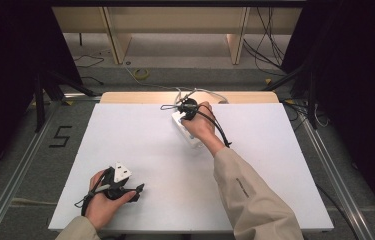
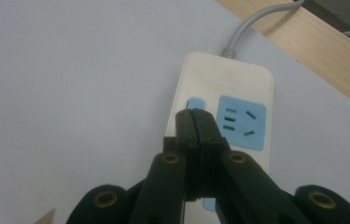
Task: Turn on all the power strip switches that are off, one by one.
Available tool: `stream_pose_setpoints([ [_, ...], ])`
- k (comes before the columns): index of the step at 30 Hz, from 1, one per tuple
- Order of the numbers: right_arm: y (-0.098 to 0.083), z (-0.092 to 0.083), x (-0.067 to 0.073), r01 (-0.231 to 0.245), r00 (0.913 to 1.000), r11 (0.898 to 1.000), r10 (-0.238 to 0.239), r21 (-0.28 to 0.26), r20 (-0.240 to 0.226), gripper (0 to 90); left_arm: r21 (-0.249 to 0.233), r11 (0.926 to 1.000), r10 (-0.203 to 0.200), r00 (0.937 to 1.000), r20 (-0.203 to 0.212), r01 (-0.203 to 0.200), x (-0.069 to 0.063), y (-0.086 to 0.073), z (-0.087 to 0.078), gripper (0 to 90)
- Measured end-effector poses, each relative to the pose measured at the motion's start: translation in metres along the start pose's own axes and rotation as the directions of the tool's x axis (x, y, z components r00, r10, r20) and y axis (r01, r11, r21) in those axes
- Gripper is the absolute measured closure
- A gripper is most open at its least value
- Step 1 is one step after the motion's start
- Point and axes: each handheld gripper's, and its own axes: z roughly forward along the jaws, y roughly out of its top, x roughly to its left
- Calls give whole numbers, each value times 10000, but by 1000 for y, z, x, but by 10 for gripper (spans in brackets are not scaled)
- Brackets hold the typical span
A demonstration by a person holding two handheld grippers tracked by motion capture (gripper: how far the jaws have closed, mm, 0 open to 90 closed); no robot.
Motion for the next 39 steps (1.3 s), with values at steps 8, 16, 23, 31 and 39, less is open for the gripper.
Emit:
stream_pose_setpoints([
  [8,4,4,-1,3,10000,10000,-3,1,15,900,-16,10000,1,10000,9,-1,0,0,0,230],
  [16,6,9,-1,-50,10000,10000,50,-23,42,900,23,10000,21,10000,15,-21,0,0,-1,230],
  [23,5,15,-2,-173,9998,9998,173,-34,17,900,25,10000,74,10000,40,-74,-1,0,0,230],
  [31,6,20,-2,-295,9995,9995,295,-61,61,900,20,9999,99,9999,51,-99,-1,0,0,230],
  [39,6,25,-3,-327,9994,9995,327,-55,111,900,30,10000,94,9999,56,-94,-1,0,0,230],
])
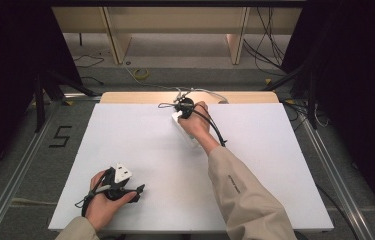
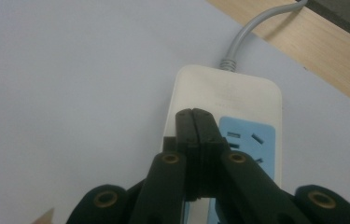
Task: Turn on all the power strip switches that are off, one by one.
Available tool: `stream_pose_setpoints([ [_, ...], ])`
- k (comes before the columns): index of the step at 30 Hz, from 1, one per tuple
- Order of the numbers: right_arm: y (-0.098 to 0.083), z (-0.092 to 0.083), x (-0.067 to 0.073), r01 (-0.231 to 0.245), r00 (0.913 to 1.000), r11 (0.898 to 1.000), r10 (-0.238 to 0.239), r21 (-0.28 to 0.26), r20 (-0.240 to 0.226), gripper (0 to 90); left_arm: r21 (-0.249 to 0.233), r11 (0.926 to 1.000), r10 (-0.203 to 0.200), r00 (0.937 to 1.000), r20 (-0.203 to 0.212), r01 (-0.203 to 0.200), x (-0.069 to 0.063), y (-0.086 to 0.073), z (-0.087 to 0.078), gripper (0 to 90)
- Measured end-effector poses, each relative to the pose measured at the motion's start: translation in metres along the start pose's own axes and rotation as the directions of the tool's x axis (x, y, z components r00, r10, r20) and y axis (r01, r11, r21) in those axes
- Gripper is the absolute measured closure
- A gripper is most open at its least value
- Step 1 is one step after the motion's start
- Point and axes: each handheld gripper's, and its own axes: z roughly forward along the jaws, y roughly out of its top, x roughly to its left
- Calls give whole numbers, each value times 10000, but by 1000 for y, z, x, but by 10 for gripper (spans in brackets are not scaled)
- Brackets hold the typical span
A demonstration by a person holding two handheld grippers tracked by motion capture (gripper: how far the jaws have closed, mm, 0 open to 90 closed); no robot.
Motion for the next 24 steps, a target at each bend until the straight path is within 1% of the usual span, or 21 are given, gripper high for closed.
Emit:
stream_pose_setpoints([
  [8,1,3,-1,-22,10000,10000,22,-9,-43,900,1,10000,-9,10000,-3,9,0,0,0,230],
  [15,3,4,-1,-69,10000,9999,70,109,-66,900,12,10000,-33,10000,22,33,0,0,0,230],
  [21,4,6,-1,-105,9999,9999,105,131,-4,900,82,10000,-12,10000,59,11,0,0,1,229],
  [24,4,7,-1,13,10000,9999,-14,172,25,900,85,10000,-23,10000,78,23,-1,0,1,229],
])
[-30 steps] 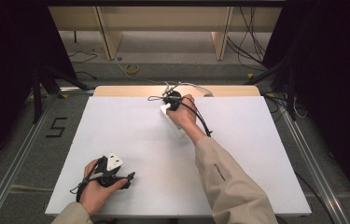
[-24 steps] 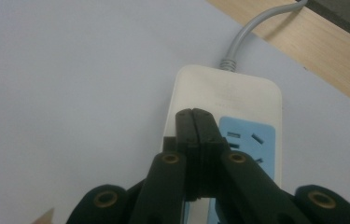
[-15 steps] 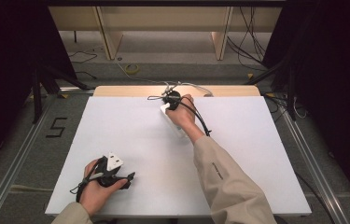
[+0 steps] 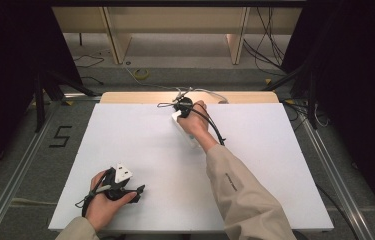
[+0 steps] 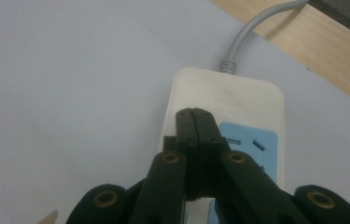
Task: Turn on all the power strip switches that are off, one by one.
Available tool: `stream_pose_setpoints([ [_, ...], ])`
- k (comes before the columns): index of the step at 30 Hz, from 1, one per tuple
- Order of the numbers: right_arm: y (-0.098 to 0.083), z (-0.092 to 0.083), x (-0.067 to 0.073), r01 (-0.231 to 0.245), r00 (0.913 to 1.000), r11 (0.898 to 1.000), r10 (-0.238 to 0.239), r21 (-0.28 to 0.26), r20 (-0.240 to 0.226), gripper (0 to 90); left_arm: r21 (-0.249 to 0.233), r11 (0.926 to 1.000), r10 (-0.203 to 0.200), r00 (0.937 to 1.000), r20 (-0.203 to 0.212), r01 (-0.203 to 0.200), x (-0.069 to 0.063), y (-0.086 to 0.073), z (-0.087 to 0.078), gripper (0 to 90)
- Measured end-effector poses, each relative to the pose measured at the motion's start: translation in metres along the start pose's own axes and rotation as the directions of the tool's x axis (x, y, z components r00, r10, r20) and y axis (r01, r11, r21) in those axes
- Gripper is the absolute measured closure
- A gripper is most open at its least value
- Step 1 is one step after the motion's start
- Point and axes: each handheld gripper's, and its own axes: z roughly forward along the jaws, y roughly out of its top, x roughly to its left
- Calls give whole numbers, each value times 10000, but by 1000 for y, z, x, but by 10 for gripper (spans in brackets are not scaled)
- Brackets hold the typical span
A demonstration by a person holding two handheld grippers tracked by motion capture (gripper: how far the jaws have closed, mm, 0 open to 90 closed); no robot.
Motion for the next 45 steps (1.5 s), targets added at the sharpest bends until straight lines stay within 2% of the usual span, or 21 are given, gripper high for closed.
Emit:
stream_pose_setpoints([
  [12,-1,2,1,-39,10000,10000,39,28,63,900,42,10000,50,10000,15,-50,-1,-1,0,229],
  [14,-1,1,2,68,9999,10000,-69,22,98,900,37,10000,35,10000,14,-35,-1,-1,0,229],
  [18,-1,1,1,-79,9999,10000,79,16,64,900,46,10000,17,10000,18,-17,0,-1,0,229],
  [20,0,-3,0,-131,9999,9999,131,22,-78,900,59,10000,29,10000,31,-29,-1,-1,0,229],
  [23,1,-10,0,-143,9999,9998,142,-124,-39,900,65,10000,39,10000,8,-39,-1,-1,0,229],
  [27,2,-16,1,-60,10000,10000,60,-3,-13,900,57,10000,56,10000,-16,-56,-1,0,0,229],
  [45,-5,-25,0,-360,9993,9989,363,293,-105,900,35,10000,71,10000,-59,-71,-1,0,-1,229],
])
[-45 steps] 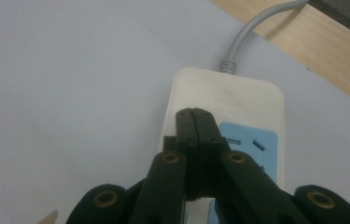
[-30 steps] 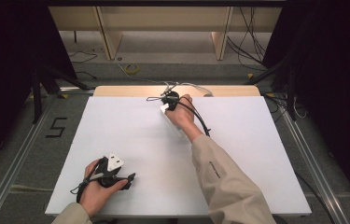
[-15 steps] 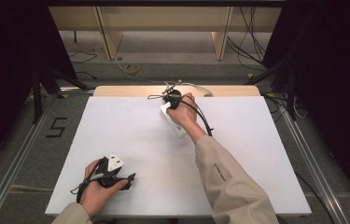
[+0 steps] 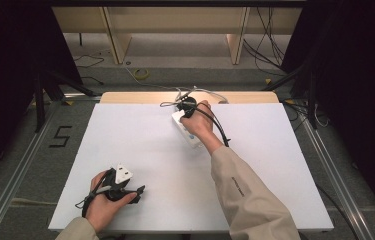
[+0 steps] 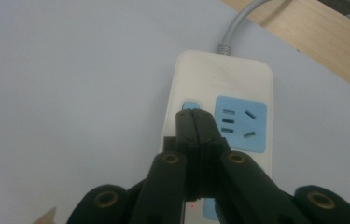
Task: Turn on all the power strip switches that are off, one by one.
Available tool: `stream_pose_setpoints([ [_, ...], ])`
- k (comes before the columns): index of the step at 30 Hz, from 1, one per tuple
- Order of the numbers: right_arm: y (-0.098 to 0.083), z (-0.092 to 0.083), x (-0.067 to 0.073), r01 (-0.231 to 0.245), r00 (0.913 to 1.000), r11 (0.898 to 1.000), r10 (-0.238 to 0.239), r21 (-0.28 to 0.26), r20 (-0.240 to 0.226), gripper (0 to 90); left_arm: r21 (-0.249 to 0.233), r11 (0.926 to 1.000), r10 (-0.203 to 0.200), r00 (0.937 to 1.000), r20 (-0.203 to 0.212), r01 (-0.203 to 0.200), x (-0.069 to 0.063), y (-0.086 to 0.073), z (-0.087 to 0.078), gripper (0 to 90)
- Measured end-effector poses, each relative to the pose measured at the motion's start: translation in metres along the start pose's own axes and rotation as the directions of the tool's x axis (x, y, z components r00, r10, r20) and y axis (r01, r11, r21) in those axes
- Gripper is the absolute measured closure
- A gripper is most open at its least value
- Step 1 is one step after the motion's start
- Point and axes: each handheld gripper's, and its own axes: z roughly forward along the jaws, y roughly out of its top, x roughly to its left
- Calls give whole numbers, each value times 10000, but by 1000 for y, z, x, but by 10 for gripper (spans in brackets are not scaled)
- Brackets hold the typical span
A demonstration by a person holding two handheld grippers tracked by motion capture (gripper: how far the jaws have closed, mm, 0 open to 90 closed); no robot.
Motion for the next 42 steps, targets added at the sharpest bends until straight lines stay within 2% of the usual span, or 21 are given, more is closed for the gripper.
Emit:
stream_pose_setpoints([
  [21,-14,-13,-4,-181,9995,9997,185,150,-245,900,23,10000,-34,10000,-9,35,-2,0,0,229],
  [42,-24,-22,-2,-16,9992,9989,35,473,-406,900,38,10000,-39,10000,-38,39,-1,0,0,229],
])
